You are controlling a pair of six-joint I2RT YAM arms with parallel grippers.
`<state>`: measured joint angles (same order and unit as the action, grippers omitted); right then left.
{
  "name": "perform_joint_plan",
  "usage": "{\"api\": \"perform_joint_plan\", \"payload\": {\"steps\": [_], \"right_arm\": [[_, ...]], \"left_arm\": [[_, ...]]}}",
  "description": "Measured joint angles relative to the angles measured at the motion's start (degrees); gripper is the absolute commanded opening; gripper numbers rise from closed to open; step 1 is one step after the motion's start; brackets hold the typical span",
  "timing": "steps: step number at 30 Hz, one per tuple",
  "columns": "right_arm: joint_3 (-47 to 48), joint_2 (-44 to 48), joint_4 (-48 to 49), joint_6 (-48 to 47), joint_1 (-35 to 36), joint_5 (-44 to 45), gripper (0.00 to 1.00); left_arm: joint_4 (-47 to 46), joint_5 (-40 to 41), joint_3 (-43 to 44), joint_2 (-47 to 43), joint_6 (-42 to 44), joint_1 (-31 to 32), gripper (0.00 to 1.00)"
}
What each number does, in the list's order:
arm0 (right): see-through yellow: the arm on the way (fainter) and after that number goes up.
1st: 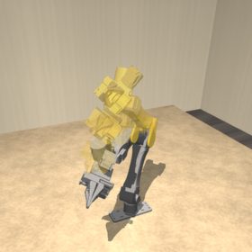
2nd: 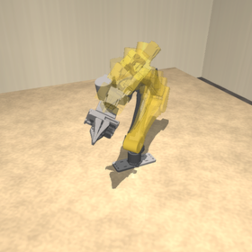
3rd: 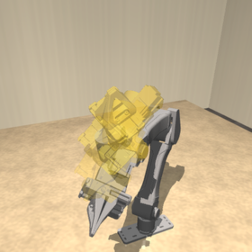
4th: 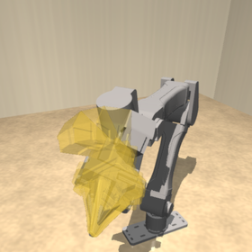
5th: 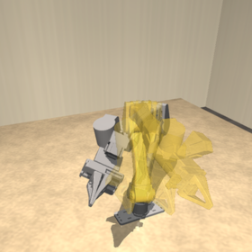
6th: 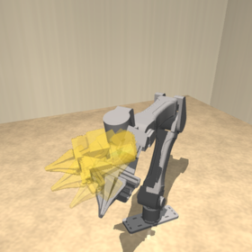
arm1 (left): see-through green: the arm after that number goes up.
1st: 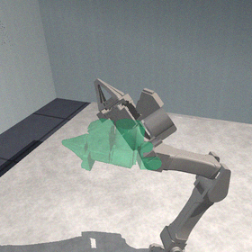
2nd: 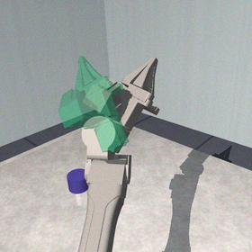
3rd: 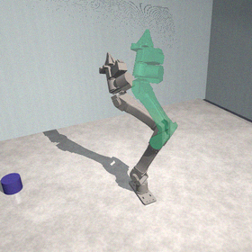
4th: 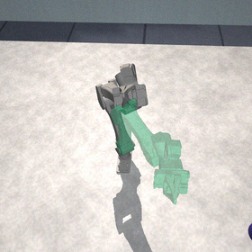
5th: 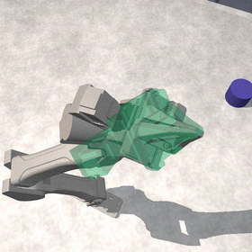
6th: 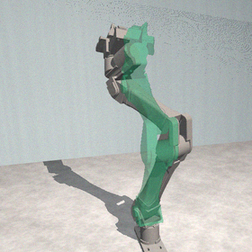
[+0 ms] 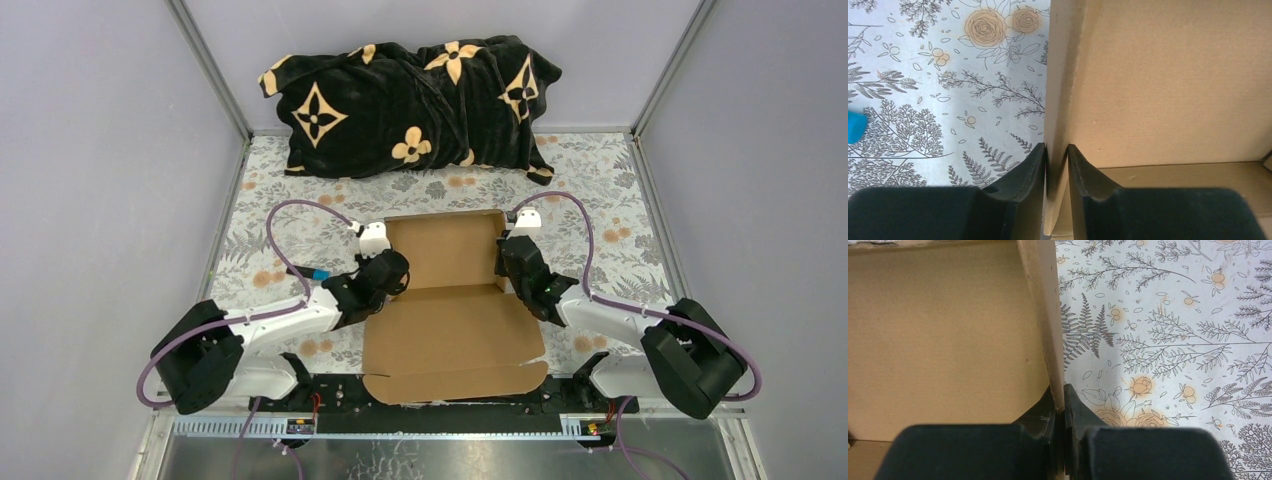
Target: Fold the paper box
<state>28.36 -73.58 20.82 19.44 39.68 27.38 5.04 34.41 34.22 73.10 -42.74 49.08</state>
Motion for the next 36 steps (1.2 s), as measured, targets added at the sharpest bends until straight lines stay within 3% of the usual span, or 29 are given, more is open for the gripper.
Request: {"api": "perform_joint_plan", "payload": {"steps": [6, 16, 36], "right_arm": [[-0.13, 1.07, -0.02, -0.39, 0.02, 0.00, 0.00], [-1.55, 4.44, -1.05, -0.76, 0.02, 0.09, 0.00], [-2.36, 6.69, -2.12, 0.33, 0.31, -0.02, 0.00]], "left_arm": [[1.01, 2.25, 0.94, 1.44, 0.28, 0.17, 0.12], [1.64, 5.18, 2.93, 4.31, 1.53, 1.27, 0.03], [12.39, 9.97, 11.02, 8.70, -0.13, 2.14, 0.00]]}}
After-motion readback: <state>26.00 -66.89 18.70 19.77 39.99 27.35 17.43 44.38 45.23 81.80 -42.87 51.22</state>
